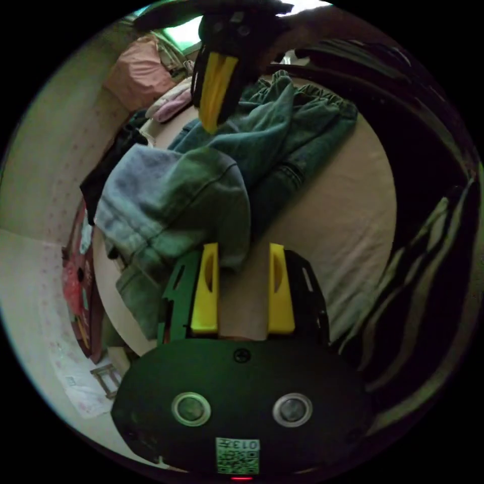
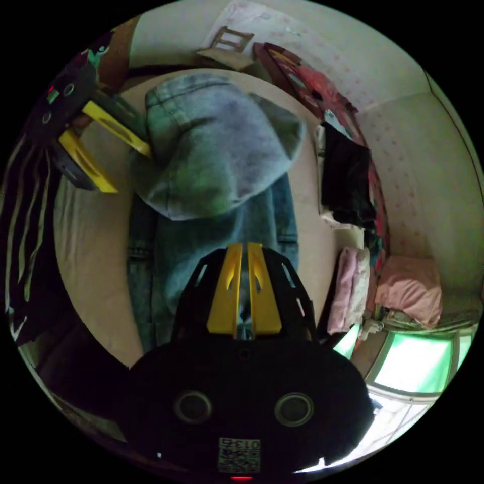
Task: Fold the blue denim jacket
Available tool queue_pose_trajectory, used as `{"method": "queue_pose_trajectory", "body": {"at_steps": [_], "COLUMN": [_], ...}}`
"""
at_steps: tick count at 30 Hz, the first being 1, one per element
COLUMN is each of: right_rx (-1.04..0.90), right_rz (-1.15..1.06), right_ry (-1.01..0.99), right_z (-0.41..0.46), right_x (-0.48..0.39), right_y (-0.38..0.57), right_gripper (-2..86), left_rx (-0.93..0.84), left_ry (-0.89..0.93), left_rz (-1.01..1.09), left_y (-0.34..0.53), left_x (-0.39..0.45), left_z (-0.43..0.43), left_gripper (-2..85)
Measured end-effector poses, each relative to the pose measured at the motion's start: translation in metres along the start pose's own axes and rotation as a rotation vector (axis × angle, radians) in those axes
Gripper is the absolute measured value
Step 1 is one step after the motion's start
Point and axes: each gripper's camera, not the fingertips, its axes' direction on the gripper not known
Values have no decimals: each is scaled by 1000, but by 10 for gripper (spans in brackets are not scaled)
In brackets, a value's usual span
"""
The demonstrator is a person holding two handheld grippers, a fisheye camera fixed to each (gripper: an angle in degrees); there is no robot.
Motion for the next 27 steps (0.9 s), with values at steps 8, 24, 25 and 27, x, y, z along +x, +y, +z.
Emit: {"method": "queue_pose_trajectory", "body": {"at_steps": [8,24,25,27], "right_rx": [382,223,203,174], "right_rz": [-23,570,584,634], "right_ry": [-170,-532,-507,-444], "right_z": [-59,27,17,12], "right_x": [37,157,152,138], "right_y": [-32,5,15,26], "right_gripper": [-1,12,20,41], "left_rx": [247,315,315,262], "left_ry": [-105,222,201,186], "left_rz": [-25,-465,-478,-473], "left_y": [29,64,67,67], "left_x": [-10,-130,-132,-139], "left_z": [-45,3,3,14], "left_gripper": [128,111,111,119]}}
